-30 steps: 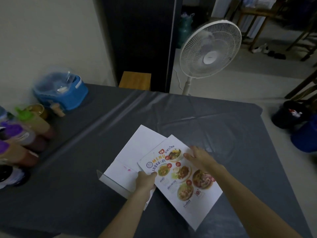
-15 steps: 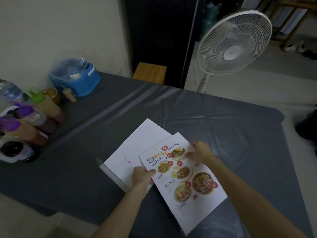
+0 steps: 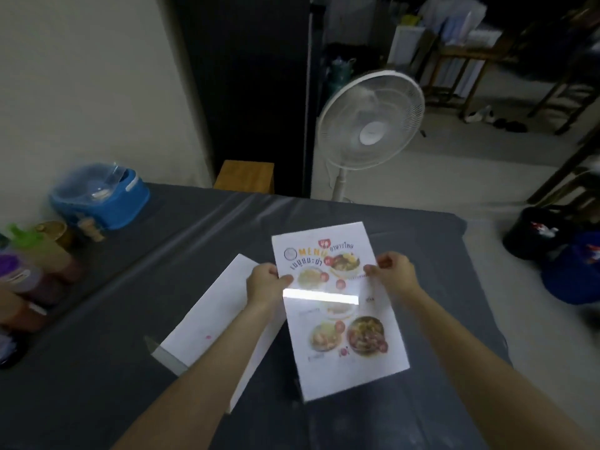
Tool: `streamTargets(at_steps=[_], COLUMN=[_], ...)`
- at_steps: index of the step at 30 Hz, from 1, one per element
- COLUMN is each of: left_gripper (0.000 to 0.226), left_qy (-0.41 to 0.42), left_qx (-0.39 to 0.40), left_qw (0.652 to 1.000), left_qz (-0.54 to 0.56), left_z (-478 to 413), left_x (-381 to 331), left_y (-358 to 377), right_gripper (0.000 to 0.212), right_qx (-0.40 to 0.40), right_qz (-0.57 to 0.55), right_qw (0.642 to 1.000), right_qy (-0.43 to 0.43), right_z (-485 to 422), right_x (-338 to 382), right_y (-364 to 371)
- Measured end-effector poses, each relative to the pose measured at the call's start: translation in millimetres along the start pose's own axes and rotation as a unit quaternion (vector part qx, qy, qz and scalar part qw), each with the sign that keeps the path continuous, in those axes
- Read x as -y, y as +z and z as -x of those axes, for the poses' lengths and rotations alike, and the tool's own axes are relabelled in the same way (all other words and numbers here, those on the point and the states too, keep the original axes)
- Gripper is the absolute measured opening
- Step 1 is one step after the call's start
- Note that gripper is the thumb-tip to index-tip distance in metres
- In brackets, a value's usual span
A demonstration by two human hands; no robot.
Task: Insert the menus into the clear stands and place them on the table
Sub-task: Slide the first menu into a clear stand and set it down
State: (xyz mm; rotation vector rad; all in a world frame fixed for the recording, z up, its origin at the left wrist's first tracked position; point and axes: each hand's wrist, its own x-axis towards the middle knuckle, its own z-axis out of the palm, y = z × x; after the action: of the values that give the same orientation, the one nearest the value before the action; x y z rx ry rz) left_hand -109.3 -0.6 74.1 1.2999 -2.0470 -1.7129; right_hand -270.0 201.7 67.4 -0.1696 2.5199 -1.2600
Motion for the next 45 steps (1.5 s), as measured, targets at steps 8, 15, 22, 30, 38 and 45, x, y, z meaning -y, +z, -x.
streamTargets(at_steps=[8, 15, 22, 30, 38, 45], left_gripper=[0.014, 0.011, 0.013, 0.011, 0.012, 0.014], left_qy=[0.202, 0.259, 0.253, 0.263, 0.281, 0.278], left_qx=[0.01, 0.011, 0.013, 0.005, 0.0, -0.007], left_qw=[0.977, 0.965, 0.966, 0.964, 0.958, 0.959], left_qz=[-0.065, -0.043, -0.046, -0.031, -0.055, -0.051], left_z=[7, -7, -10, -3, -1, 0], left_x=[-78, -73, -51, -34, -30, -29], left_y=[35, 47, 49, 46, 46, 48], right_gripper=[0.02, 0.012, 0.016, 0.012, 0.015, 0.013], right_qx=[-0.092, -0.11, -0.104, -0.089, -0.087, -0.101], right_qz=[-0.131, -0.189, -0.213, -0.205, -0.199, -0.211], right_qw=[0.987, 0.974, 0.97, 0.973, 0.975, 0.971], right_qy=[-0.026, -0.056, -0.05, -0.064, -0.054, -0.046], right_z=[1, 7, 12, 14, 17, 18], right_x=[-3, -9, -26, -27, -30, -30], right_y=[-65, -68, -55, -51, -48, -43])
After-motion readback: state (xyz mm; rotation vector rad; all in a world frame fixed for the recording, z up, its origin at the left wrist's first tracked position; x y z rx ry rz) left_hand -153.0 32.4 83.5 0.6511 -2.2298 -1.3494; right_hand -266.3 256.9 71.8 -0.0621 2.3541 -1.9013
